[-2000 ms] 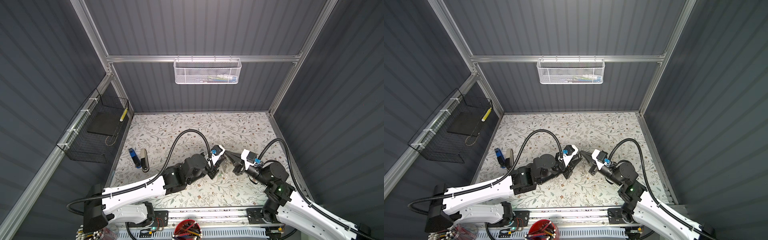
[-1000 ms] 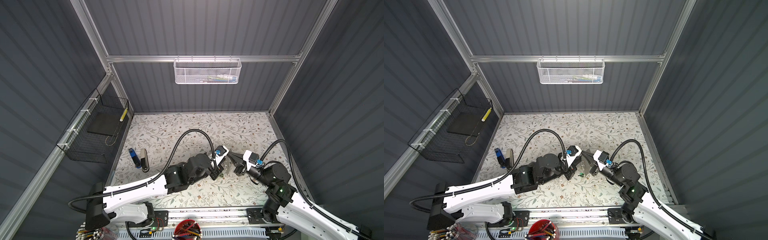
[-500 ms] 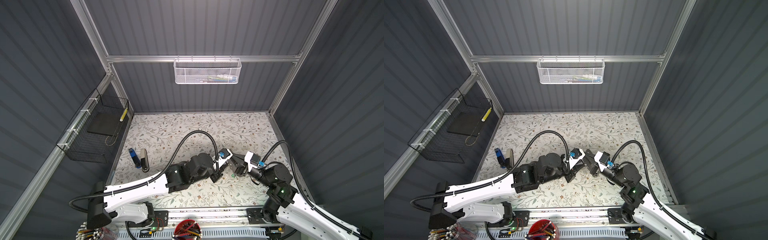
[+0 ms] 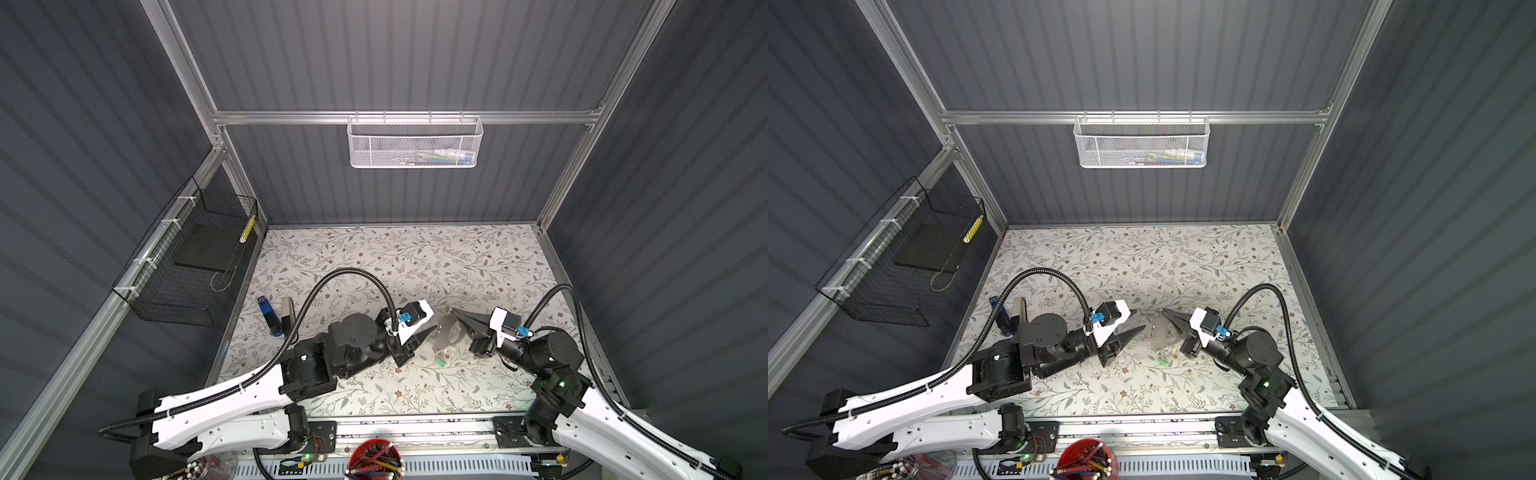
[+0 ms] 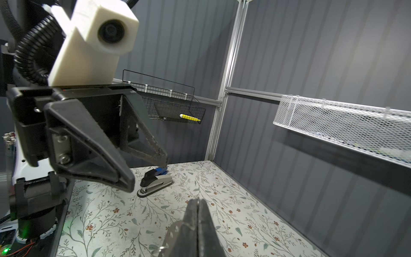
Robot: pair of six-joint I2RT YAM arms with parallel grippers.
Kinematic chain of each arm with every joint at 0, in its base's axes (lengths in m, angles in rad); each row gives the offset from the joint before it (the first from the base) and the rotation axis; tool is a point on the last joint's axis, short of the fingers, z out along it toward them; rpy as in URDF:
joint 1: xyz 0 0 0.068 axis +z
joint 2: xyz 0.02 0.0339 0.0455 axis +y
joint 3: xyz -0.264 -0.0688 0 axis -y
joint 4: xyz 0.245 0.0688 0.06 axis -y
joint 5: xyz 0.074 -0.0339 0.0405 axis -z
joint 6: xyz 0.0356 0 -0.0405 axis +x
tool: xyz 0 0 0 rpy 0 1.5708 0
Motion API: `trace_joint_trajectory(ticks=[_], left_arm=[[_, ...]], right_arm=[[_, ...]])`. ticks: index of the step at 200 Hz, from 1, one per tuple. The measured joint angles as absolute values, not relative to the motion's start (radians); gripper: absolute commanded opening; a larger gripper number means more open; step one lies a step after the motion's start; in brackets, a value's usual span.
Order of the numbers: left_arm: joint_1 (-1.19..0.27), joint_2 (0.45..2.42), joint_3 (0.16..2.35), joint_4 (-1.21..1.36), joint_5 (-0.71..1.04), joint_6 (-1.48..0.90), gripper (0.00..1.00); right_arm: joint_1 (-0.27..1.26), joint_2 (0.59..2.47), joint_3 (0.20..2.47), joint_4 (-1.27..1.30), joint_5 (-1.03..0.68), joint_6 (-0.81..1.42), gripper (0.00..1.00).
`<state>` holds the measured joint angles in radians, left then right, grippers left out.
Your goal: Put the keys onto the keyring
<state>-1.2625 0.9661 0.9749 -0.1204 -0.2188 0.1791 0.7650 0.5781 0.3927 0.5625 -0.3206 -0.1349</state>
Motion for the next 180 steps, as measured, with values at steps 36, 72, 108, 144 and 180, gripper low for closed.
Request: trace_joint_trajectory(ticks=[36,72,108,144,180], left_arm=[[-1.262,1.047,1.044,-0.173,-0.185,0.254,0.33],[-1.262,1.079,1.067,-0.198,-0.166,0.297,0.26],[-1.259,1.079,1.067,-0.205,-0.164,0.308,0.25],[-1.246,1.076,1.067,-0.21,-0.163,0.307,0.29],[-1.226,1.076,1.067,-0.218,-0.154,0.304,0.29]], right_arm=[[0.764,0.598,0.393,0.6,-0.374,-0.115,0.0],[0.764,0.608,0.393,0.622,-0.41,-0.101,0.0],[0.762,0.608,0.393,0.632,-0.429,-0.092,0.0],[0.76,0.609,0.393,0.636,-0.443,-0.086,0.0],[0.76,0.611,0.393,0.636,-0.452,-0.085,0.0]])
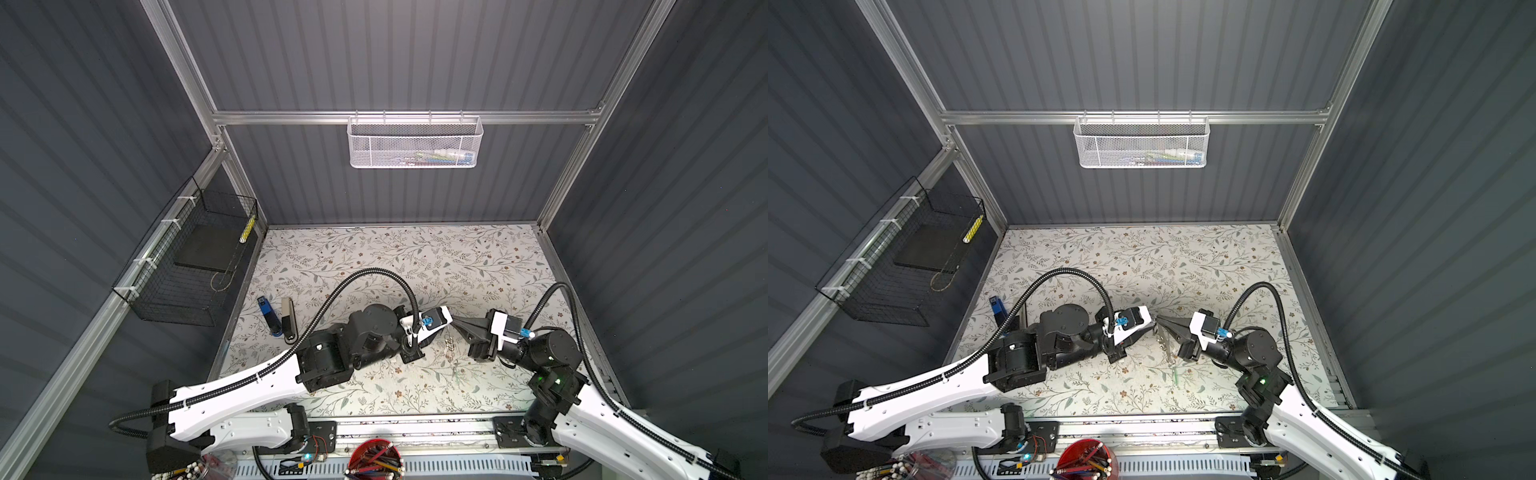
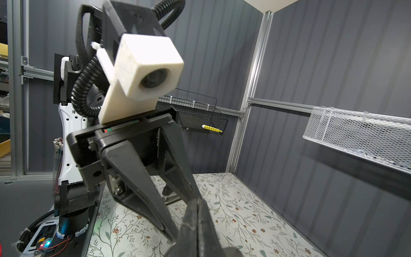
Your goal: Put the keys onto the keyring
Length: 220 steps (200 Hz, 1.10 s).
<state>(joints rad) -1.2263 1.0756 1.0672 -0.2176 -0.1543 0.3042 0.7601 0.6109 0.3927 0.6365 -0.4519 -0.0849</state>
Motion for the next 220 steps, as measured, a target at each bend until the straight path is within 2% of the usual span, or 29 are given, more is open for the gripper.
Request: trace_joint_trajectory(ticks=[64,91,127,133,169,192,220], left_arm=[[-1.196,1.078,1.095,-0.224,-0.099,0.296,0.26],[-1.187,1.084,1.095,-0.224,-0.067,0.295,0.17],[-1.171,1.098,1.104,-0.228,-0.02,0.294,0.0],[-1.167,1.101,1.111,-0.234,-0.016,0.297,0.0],[-1.162,1.142,1.159,-0.279,-0.002,0.316,0.0],[-1.155,1.193,1.212,-0.339,-0.003,0.346,0.0],[-1.138,1.261,1.291,-0.418,-0.009,0.395,0.0]], right_arm=[[0.76,0.617,0.393,0.637,-0.484,-0.074,0.0],[0.76,0.617,0.393,0.637,-0.489,-0.071,0.0],[0.75,0.623,0.393,0.633,-0.484,-0.076,0.0],[0.748,0.624,0.393,0.633,-0.481,-0.08,0.06],[0.75,0.594,0.393,0.601,-0.394,-0.102,0.28],[0.754,0.537,0.403,0.511,-0.327,-0.152,0.35],[0.754,0.471,0.431,0.38,-0.255,-0.225,0.37]])
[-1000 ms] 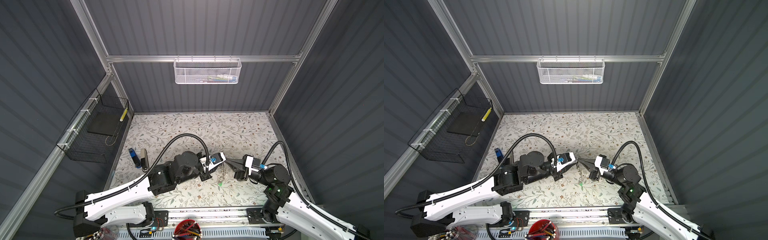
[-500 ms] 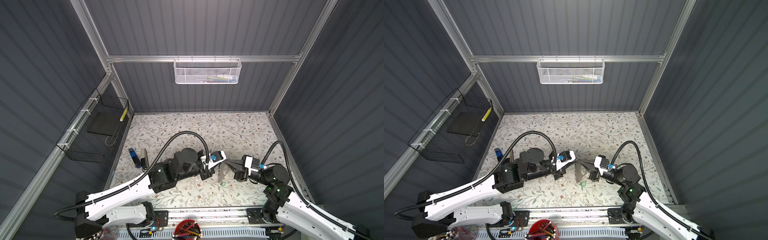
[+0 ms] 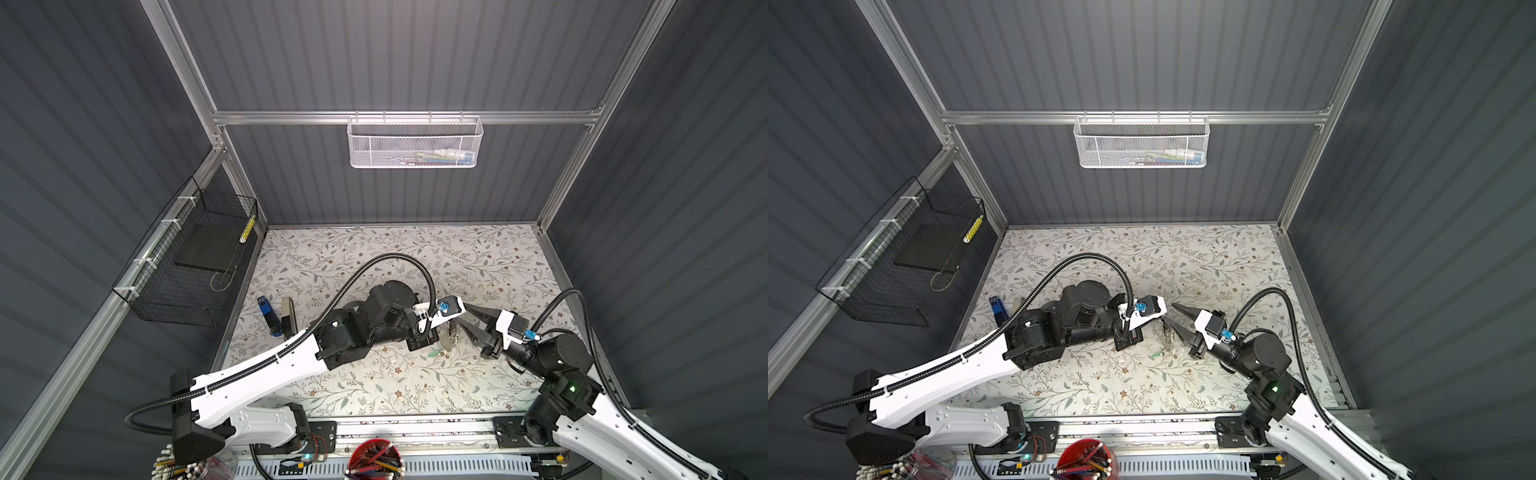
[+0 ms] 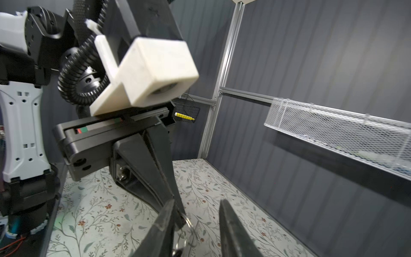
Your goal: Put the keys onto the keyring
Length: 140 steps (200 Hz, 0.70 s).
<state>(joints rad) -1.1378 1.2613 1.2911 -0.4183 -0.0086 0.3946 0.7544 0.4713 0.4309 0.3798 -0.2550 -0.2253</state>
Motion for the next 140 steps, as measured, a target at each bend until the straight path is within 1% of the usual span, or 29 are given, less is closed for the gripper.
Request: trace_joint_trajectory(ticks=[38,72,108,140], left_arm=[[-1.127,1.324,1.367,-0.509,-0.037,0.466,0.0],[-1.124,1.395,1.477,-0.591,-0.042,0.524,0.0],[-1.121,1.433,1.529,-0.645,-0.04,0.563,0.0],[-1.104,1.438,1.533,-0.675,-0.007,0.573,0.0]], right_arm=[[0.754,0.429,0.478,0.184,-0.219,-0.334,0.33],[0.754,0.432,0.491,0.091,-0.204,-0.392,0.3],[0.754,0.473,0.49,0.081,-0.197,-0.408,0.26],[0.753,0.489,0.452,0.159,-0.196,-0.405,0.25]])
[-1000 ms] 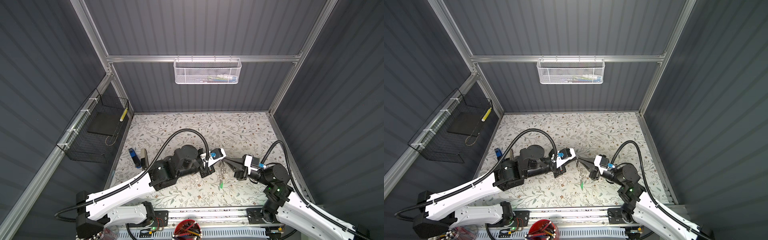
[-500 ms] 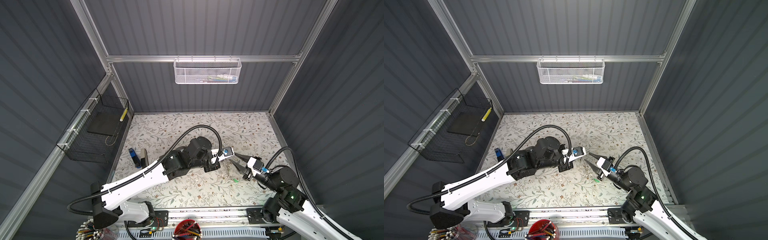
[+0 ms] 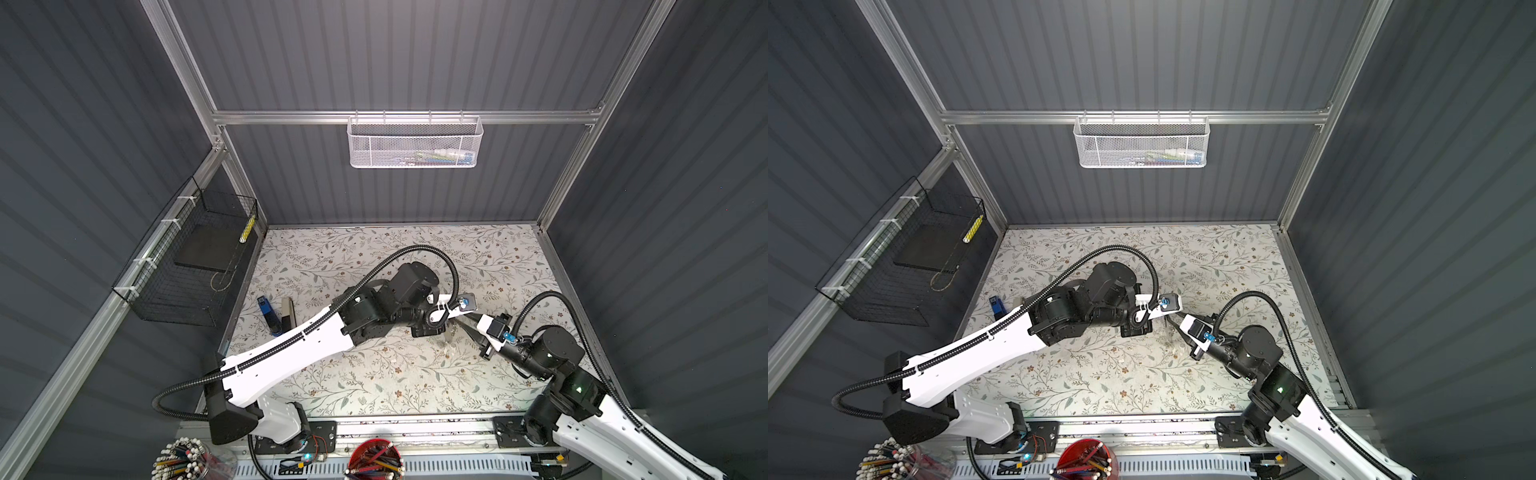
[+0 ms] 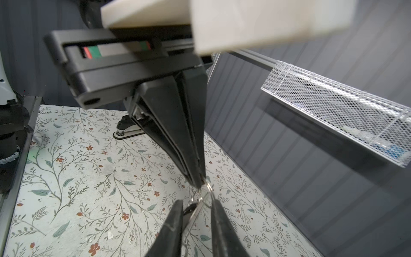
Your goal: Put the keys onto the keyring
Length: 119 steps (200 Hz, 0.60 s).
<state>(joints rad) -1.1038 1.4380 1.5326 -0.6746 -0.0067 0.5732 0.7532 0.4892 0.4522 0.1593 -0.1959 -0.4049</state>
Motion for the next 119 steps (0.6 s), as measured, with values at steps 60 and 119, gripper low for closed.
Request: trace_joint_trajectory(ticks=[60,119], left_arm=[[-1.069,1.483,1.591,-0.745,0.05,0.574,0.0],[-1.066,1.488,1.604,-0.767,0.081,0.577,0.0]], right_arm=[[0.738,0.554,0.45,0.195,-0.198,-0.405,0.22],[0.733,0.55,0.451,0.207,-0.195,-0.397,0.23]])
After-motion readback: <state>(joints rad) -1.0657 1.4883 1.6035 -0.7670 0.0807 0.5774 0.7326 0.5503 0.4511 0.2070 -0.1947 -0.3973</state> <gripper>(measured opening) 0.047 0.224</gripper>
